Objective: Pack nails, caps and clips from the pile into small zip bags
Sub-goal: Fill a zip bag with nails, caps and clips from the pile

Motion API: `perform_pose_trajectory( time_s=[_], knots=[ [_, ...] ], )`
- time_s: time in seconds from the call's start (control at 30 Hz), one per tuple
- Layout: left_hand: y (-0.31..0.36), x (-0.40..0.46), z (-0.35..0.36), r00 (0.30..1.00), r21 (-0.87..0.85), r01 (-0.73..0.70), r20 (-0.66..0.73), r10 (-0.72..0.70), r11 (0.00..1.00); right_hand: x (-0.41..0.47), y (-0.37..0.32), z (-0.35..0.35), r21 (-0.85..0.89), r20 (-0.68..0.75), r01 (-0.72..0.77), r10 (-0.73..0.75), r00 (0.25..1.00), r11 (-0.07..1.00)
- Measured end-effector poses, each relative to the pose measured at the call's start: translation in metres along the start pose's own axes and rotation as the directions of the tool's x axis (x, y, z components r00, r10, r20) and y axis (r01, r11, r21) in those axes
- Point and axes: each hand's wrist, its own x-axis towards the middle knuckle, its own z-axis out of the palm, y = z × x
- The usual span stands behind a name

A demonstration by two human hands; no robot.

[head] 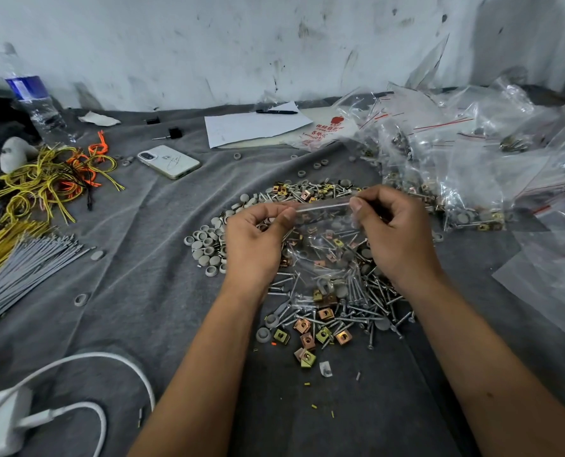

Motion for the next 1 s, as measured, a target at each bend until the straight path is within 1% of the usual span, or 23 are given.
perform_pose_trajectory(
  time_s=[0.1,0.17,0.23,0.3,0.37,0.47,0.6,0.7,0.8,0.9,1.0],
  knots=[
    [-0.001,-0.001,-0.001,0.999,-0.004,-0.005,0.035,0.005,1.000,0.001,0.000,-0.001,0.093,0.054,-0.014,0.009,0.998,0.996],
    [-0.001,-0.001,-0.001,0.997,-0.013,-0.037,0.061,0.038,0.999,0.001,0.001,0.000,0.085,0.102,-0.026,0.017,0.995,0.996],
    [-0.001,-0.002,0.002,0.994,-0.046,-0.058,0.095,0.062,0.997,0.001,0.002,0.002,0.060,0.111,-0.014,0.007,0.994,0.998],
    [-0.002,-0.004,0.004,0.989,-0.072,-0.056,0.130,0.065,0.996,0.001,0.002,0.002,0.079,0.117,-0.005,-0.004,0.993,0.997],
    [-0.003,-0.006,0.006,0.986,-0.063,-0.048,0.154,0.057,0.997,0.001,0.001,0.001,0.087,0.143,0.010,-0.022,0.989,0.996],
    [-0.001,-0.007,0.008,0.985,-0.070,-0.046,0.161,0.057,0.997,0.001,0.001,0.002,0.091,0.169,0.015,-0.030,0.985,0.996],
    [-0.001,-0.007,0.008,0.985,-0.082,-0.074,0.152,0.085,0.994,-0.001,-0.001,0.004,0.130,0.175,-0.038,0.015,0.985,0.991],
    [-0.003,-0.008,0.009,0.979,-0.053,-0.088,0.178,0.096,0.995,-0.002,-0.003,0.003,0.117,0.173,-0.013,-0.007,0.985,0.993],
    [-0.004,-0.008,0.009,0.974,-0.041,-0.081,0.211,0.088,0.996,-0.001,-0.002,0.002,0.096,0.180,-0.023,0.005,0.984,0.995],
    [-0.006,-0.007,0.009,0.975,-0.021,-0.085,0.207,0.087,0.996,-0.002,-0.002,0.003,0.099,0.219,-0.034,0.012,0.976,0.994],
    [-0.006,-0.006,0.008,0.977,0.008,-0.107,0.185,0.104,0.994,-0.002,-0.002,0.004,0.101,0.227,-0.024,0.001,0.974,0.995]
  ],
)
